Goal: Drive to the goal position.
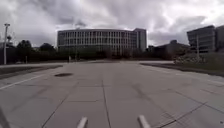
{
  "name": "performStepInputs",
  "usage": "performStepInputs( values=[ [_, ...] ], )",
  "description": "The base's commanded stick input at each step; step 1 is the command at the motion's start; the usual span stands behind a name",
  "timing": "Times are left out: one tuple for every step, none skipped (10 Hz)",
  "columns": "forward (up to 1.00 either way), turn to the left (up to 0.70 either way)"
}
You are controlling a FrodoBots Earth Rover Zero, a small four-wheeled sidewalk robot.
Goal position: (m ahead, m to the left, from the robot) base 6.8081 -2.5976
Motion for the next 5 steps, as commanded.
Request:
performStepInputs(
  values=[
    [0.70, 0.01],
    [0.70, 0.01],
    [0.70, 0.01],
    [0.70, 0.01],
    [0.70, 0.01]
  ],
)
